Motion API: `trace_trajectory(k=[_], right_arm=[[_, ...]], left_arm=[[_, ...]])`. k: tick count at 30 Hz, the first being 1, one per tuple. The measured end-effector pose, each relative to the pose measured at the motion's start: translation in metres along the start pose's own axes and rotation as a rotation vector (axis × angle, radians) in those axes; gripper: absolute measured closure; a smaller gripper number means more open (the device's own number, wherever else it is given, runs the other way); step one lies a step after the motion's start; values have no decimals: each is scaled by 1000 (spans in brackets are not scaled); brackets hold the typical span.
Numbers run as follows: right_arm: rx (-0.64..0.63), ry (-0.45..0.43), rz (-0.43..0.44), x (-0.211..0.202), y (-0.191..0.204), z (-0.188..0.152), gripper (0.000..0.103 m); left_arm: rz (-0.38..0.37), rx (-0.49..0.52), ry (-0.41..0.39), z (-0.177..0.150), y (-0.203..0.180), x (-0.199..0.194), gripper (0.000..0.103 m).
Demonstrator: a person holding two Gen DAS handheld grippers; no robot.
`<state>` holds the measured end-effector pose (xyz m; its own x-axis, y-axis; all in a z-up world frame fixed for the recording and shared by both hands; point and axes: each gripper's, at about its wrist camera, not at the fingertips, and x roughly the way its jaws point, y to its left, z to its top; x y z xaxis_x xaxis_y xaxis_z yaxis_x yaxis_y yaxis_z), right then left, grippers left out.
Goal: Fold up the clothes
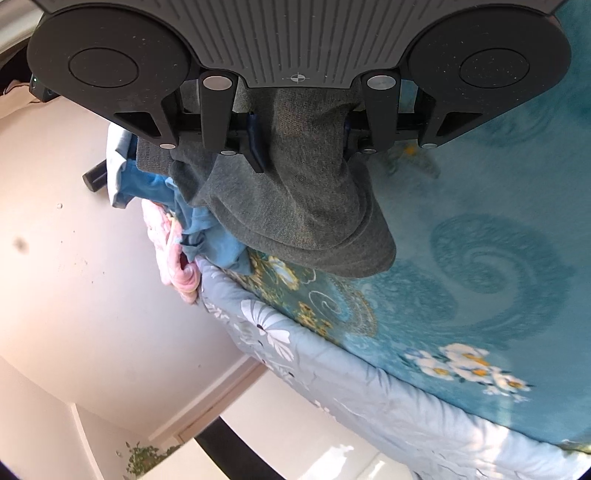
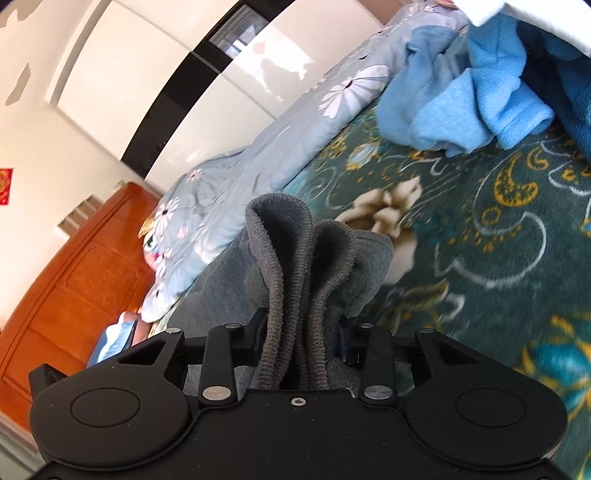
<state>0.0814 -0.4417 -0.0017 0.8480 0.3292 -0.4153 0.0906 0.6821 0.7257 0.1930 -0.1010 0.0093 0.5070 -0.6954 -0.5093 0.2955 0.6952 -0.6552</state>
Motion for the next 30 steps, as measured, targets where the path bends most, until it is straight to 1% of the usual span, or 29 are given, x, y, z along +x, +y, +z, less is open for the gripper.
trace_trajectory(k=[6,11,17,22,30], right_arm=[[-49,32,39,-9,36,-18,66],[-106,76,86,3,77,-31,66],[-179,132,166,30,135,-51,66],[-219,201,232,64,182,-75,66],[-301,307,345,121,263,-111,66]], left_arm=[[-3,-12,-62,-5,11,-55,69],[13,-26,-133,-4,31,-107,69],[45,-67,-237,4,69,-175,68],[107,-76,-307,12,103,-230,68],[198,-134,-421,27,154,-311,68]])
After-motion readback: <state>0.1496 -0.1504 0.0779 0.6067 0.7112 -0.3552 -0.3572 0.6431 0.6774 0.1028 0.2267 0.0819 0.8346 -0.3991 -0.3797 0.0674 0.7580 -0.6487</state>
